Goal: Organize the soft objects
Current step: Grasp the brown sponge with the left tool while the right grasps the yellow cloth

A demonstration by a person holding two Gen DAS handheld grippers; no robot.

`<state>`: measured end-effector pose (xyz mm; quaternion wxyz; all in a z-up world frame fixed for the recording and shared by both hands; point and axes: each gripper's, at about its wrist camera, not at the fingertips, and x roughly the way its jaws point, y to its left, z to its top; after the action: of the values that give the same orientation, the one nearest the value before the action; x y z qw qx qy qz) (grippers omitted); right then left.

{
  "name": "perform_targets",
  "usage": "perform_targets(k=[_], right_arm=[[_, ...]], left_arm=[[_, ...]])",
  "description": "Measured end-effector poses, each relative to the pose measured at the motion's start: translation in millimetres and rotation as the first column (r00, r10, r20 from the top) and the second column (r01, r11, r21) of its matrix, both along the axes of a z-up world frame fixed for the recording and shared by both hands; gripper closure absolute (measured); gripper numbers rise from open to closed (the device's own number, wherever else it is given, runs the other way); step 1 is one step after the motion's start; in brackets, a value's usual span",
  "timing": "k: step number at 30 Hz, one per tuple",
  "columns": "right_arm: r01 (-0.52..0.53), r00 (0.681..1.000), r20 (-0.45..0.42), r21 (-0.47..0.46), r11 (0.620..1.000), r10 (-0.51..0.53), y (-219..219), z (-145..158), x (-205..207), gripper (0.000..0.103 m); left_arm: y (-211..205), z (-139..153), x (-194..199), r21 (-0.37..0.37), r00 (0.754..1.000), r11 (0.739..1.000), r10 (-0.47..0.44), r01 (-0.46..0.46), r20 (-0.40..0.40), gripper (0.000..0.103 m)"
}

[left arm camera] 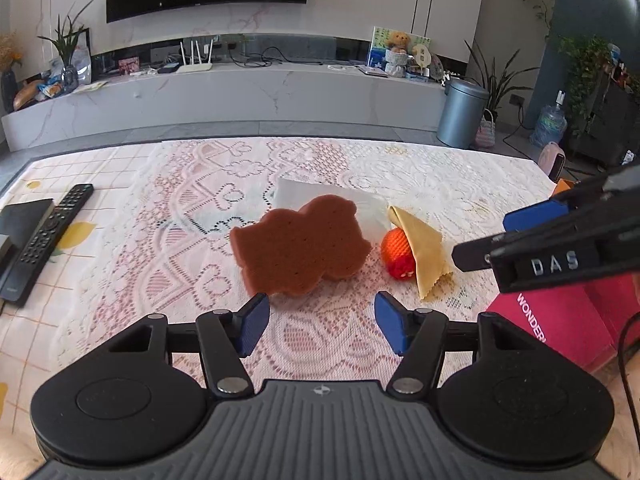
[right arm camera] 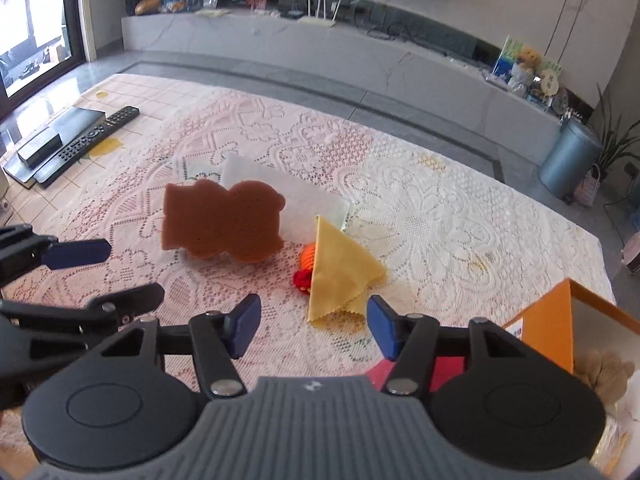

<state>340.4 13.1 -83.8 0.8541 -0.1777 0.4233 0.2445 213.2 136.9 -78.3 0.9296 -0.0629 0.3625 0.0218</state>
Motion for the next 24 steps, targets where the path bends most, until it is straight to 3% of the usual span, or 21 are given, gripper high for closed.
perform_targets(k=[6, 13, 18, 24], right_arm=[[0.049, 0.992, -0.114, 0.002, 0.999, -0.048, 10.8, -15.0, 49.4, 0.043], [0.158, 0.957, -0.254, 0.054, 0.986, -0.140, 12.5, -45.6, 98.1, 0.044], [0.151, 0.956, -0.262, 0.065, 0.986, -0.129, 14.8, -50.5, 101.6, 0.044], [0.161, 0.950, -0.284, 0.086, 0.983, -0.131, 13.7, -53.9, 110.0, 0.063]], left_arm=[[3.4, -5.6, 22.9, 0.025, 1.000, 1.000, -0.005, 0.005, -0.007, 0.032], [20.0, -9.3, 37.7, 0.034, 1.000, 0.999, 0.010, -0.010, 0.000, 0.031], [35.6, -7.8, 48.7, 0.069, 1.000, 0.997, 0.014, -0.015, 0.019, 0.022], [53.8, -19.5, 69.9, 0.068, 0.998, 0.996, -0.062, 0.062, -0.013, 0.017]])
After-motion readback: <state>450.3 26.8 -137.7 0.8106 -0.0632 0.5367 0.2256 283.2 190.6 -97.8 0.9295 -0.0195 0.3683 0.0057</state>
